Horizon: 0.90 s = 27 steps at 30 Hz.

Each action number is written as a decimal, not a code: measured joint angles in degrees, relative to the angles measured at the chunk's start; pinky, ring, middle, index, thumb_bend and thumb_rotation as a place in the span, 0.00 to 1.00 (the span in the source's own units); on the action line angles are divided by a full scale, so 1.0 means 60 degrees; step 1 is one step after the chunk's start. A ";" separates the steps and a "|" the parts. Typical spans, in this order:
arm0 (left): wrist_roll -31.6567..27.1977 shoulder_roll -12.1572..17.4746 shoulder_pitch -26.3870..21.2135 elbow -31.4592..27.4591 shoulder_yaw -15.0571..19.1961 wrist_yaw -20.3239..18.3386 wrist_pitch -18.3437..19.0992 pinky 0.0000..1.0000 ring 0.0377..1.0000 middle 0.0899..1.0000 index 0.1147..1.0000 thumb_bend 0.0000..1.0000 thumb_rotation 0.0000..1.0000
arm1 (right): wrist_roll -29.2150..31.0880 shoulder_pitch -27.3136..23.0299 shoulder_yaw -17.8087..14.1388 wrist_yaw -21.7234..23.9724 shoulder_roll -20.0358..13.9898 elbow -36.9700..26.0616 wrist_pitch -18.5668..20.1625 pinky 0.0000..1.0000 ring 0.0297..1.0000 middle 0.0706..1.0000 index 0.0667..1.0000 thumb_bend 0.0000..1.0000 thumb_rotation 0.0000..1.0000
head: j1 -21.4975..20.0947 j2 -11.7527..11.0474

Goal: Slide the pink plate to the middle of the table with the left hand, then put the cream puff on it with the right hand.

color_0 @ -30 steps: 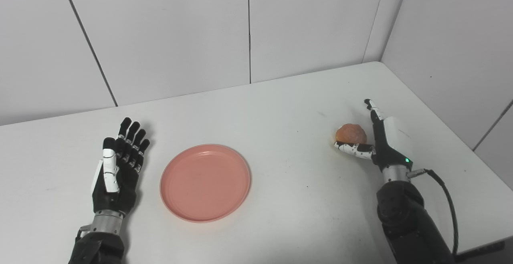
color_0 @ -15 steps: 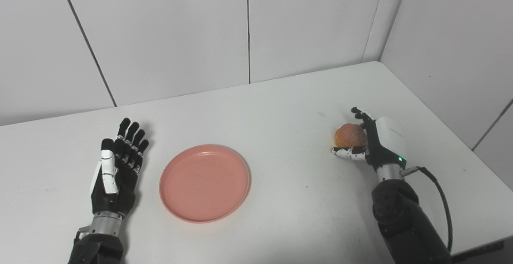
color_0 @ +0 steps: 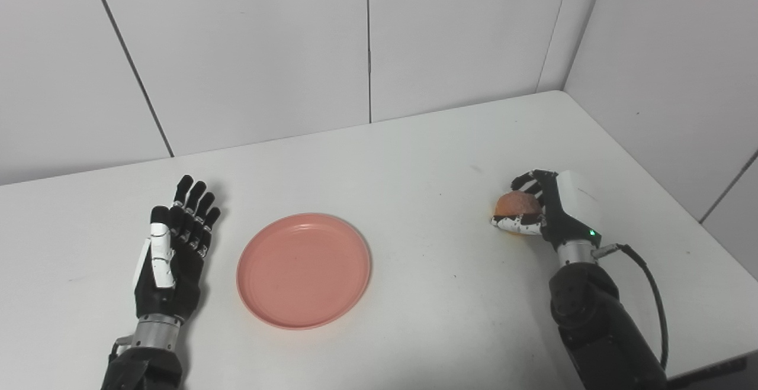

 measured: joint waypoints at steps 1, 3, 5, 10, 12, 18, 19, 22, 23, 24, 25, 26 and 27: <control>0.0016 -0.0004 0.0013 -0.0018 -0.0018 0.0003 0.0000 1.00 1.00 1.00 0.99 0.68 0.95 | 0.0026 0.0006 -0.0013 -0.0006 -0.0001 0.0000 -0.0001 0.18 0.24 0.43 0.45 0.52 0.00 | 0.0003 0.0000; 0.0111 -0.0020 0.0044 -0.0057 -0.0107 0.0034 -0.0001 1.00 1.00 1.00 0.98 0.69 0.96 | 0.0125 0.0029 -0.0042 -0.0013 -0.0003 -0.0025 -0.0009 0.19 0.26 0.43 0.45 0.52 0.00 | 0.0409 0.0015; 0.0275 -0.0040 0.0111 -0.0154 -0.0189 0.0095 -0.0002 1.00 1.00 1.00 0.98 0.66 0.98 | 0.0244 0.0113 -0.0085 -0.0026 -0.0015 -0.0149 -0.0034 0.20 0.26 0.43 0.45 0.52 0.00 | 0.1332 0.0000; 0.0906 -0.0309 0.0575 -0.0831 -0.0386 0.0618 0.0028 1.00 1.00 1.00 0.98 0.68 0.98 | 0.0894 0.0614 -0.0325 -0.0225 -0.0092 -0.0599 -0.0709 0.21 0.28 0.37 0.48 0.52 0.00 | 0.2434 -0.0132; 0.1115 -0.0505 0.0767 -0.1091 -0.0466 0.0849 0.0076 1.00 1.00 1.00 0.97 0.69 0.96 | 0.1157 0.0745 -0.0373 -0.0364 -0.0091 -0.0847 -0.1209 0.21 0.29 0.37 0.49 0.52 0.00 | 0.2827 -0.0204; 0.1634 -0.1052 0.0912 -0.1233 -0.0770 0.1302 0.0113 1.00 1.00 0.99 0.97 0.68 0.96 | 0.1908 0.0757 -0.0245 -0.0524 -0.0089 -0.0953 -0.3137 0.23 0.30 0.40 0.48 0.52 0.00 | 0.3751 -0.0336; 0.1711 -0.1103 0.0912 -0.1233 -0.0814 0.1352 0.0111 1.00 1.00 0.99 0.97 0.69 0.96 | 0.2008 0.0758 -0.0202 -0.0504 -0.0087 -0.0967 -0.3378 0.20 0.27 0.40 0.49 0.52 0.00 | 0.3912 -0.0351; 0.1900 -0.1219 0.0911 -0.1227 -0.0839 0.1562 0.0087 1.00 0.99 0.98 0.96 0.69 0.95 | 0.2265 0.0851 -0.0051 -0.0272 -0.0088 -0.1271 -0.3691 0.23 0.29 0.41 0.48 0.52 0.00 | 0.4104 -0.0381; 0.1911 -0.1270 0.0911 -0.1224 -0.0835 0.1621 0.0058 1.00 0.99 0.98 0.96 0.67 0.95 | 0.2321 0.0896 -0.0009 -0.0186 -0.0087 -0.1399 -0.3779 0.24 0.30 0.41 0.48 0.52 0.00 | 0.4249 -0.0424; 0.1936 -0.1321 0.0911 -0.1221 -0.0842 0.1683 0.0023 1.00 0.99 0.98 0.96 0.66 0.95 | 0.2374 0.0939 0.0051 -0.0082 -0.0084 -0.1584 -0.3789 0.25 0.30 0.40 0.49 0.52 0.00 | 0.4367 -0.0454; 0.1975 -0.1381 0.0911 -0.1208 -0.0845 0.1744 -0.0011 1.00 0.98 0.98 0.96 0.65 0.95 | 0.2445 0.0955 0.0085 0.0007 -0.0076 -0.1686 -0.3808 0.24 0.30 0.40 0.49 0.52 0.00 | 0.4412 -0.0468; 0.2070 -0.1451 0.0908 -0.1176 -0.0851 0.1824 -0.0087 1.00 0.97 0.97 0.95 0.64 0.95 | 0.2553 0.0962 0.0108 0.0106 -0.0071 -0.1807 -0.3811 0.24 0.29 0.40 0.49 0.52 0.00 | 0.4557 -0.0497; 0.2137 -0.1543 0.0896 -0.1119 -0.0874 0.1936 -0.0247 1.00 0.97 0.97 0.95 0.64 0.95 | 0.2731 0.0969 0.0115 0.0252 -0.0061 -0.1939 -0.3812 0.24 0.29 0.40 0.49 0.52 0.00 | 0.4558 -0.0498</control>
